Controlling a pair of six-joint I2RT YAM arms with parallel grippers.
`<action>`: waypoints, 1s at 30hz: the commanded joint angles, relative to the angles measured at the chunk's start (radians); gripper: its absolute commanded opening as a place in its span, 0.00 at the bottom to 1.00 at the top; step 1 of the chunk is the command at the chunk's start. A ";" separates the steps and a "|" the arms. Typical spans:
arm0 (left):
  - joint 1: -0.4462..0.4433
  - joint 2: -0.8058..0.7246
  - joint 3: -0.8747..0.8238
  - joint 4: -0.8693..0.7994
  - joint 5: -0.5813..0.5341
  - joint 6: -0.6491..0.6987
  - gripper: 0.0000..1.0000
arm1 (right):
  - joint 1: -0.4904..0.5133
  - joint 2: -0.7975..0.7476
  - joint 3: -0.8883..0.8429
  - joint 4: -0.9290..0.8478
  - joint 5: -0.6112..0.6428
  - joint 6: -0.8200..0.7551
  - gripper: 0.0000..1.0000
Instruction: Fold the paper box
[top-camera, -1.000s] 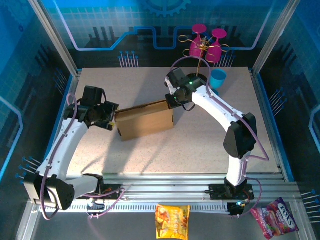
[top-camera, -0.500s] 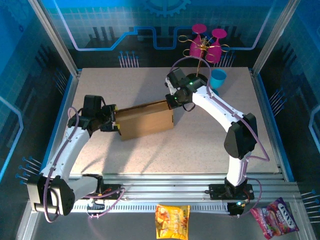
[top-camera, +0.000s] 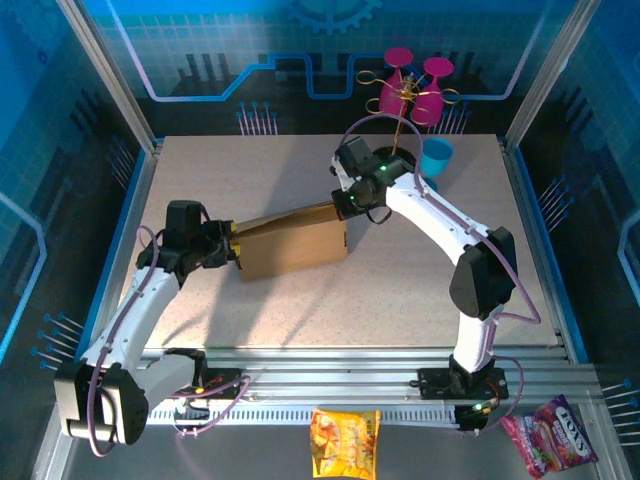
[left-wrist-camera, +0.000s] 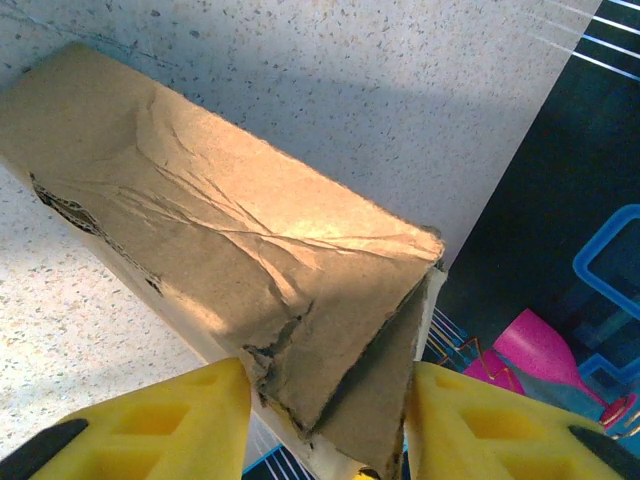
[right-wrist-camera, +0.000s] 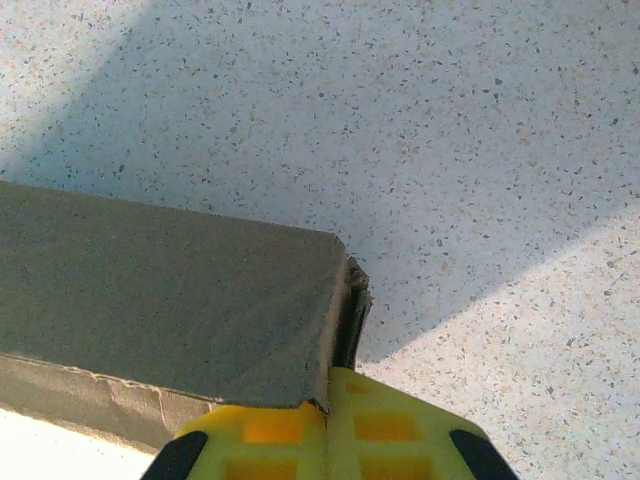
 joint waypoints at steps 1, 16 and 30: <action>0.006 -0.018 -0.035 -0.021 0.023 -0.020 0.37 | 0.016 -0.029 -0.006 -0.045 -0.038 -0.009 0.00; 0.005 -0.063 -0.082 -0.039 0.026 -0.011 0.26 | -0.012 -0.177 -0.024 -0.073 -0.194 0.140 0.43; 0.004 -0.072 -0.081 -0.050 0.033 0.006 0.24 | -0.205 -0.098 -0.156 0.181 -0.549 0.430 0.53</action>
